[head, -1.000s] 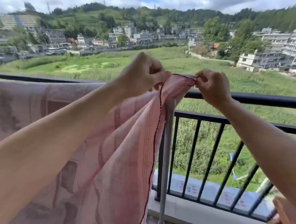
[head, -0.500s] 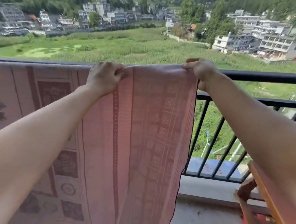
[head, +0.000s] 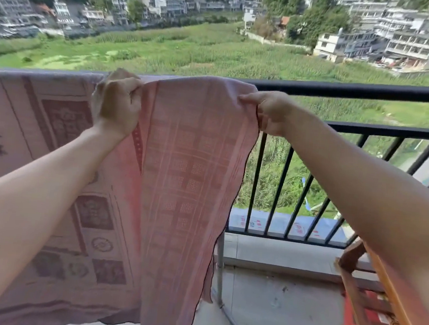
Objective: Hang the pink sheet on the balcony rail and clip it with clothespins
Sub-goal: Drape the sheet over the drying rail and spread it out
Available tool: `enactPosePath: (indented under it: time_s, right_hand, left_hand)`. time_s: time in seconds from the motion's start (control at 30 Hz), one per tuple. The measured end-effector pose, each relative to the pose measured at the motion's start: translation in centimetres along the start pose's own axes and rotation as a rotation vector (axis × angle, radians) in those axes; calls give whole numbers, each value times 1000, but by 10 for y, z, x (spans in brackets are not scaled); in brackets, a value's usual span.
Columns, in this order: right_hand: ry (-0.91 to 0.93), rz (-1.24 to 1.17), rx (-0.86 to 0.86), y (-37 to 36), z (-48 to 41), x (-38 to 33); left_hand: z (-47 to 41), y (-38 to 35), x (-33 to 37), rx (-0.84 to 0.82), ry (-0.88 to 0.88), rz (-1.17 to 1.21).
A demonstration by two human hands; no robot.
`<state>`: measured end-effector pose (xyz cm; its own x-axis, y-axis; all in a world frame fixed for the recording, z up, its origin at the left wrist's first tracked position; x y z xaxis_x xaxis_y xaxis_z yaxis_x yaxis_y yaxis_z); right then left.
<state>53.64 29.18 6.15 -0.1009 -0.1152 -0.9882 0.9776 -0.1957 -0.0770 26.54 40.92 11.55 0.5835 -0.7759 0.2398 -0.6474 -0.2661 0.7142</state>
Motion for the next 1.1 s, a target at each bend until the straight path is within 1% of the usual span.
enactPosePath:
  time_s: [0.1, 0.17, 0.23, 0.27, 0.3, 0.33, 0.43, 0.47, 0.53, 0.6, 0.67, 0.73, 0.8, 0.83, 0.87, 0.93, 1.0, 1.1]
  right_hand:
    - [62, -222, 19, 2, 1, -12]
    - [221, -301, 13, 4, 6, -37]
    - [411, -279, 79, 4, 19, -63]
    - [469, -225, 103, 2, 26, -68]
    - [476, -154, 106, 0, 30, -66]
    - [428, -91, 85, -3, 30, -56]
    - [137, 2, -39, -6, 22, -11]
    - [86, -7, -37, -3, 19, -4]
    - [87, -91, 59, 8, 15, -6]
    - [153, -183, 232, 25, 13, -14]
    - [225, -159, 354, 40, 12, -16]
    - [195, -21, 372, 45, 11, -5]
    - [126, 185, 379, 46, 9, 11]
    - [123, 295, 401, 46, 9, 12]
    - [157, 395, 428, 43, 9, 7]
    - [283, 573, 460, 23, 12, -17]
    - [412, 761, 470, -14, 16, -44]
    - [586, 1076, 388, -96, 14, -70]
  left_hand:
    - [9, 7, 5, 3, -6, -11]
    - [15, 15, 12, 35, -4, -8]
    - [24, 22, 16, 55, 20, -13]
    - [28, 21, 17, 34, 41, -23]
    - [32, 17, 18, -12, 67, -41]
    - [37, 11, 18, -76, 88, -74]
    - [50, -5, 13, -250, 152, -177]
    - [54, -7, 11, -280, 186, -195]
    - [59, -8, 7, -318, 252, -211]
    - [63, -7, 6, -341, 289, -229]
    - [66, -4, 3, -352, 308, -249]
    - [68, -3, -4, -365, 330, -255]
    - [71, -3, -13, -385, 352, -260]
    - [73, -3, -17, -397, 359, -261]
    - [74, -3, -22, -406, 367, -262]
    - [76, -2, -35, -415, 383, -263]
    - [77, 4, -52, -412, 390, -268]
    - [81, 17, -82, -414, 413, -256]
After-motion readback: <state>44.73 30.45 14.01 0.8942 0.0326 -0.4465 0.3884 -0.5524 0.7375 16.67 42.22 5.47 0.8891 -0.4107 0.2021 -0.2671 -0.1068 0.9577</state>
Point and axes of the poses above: each hand's wrist, its own z-axis away from the middle knuckle, its own y-axis out of the back of the hand, x = y × z, the point moved 7 cm from there along -z, towards the middle knuckle, and after that the axes turned 14 degrees about -x, right-handed, at the moved point
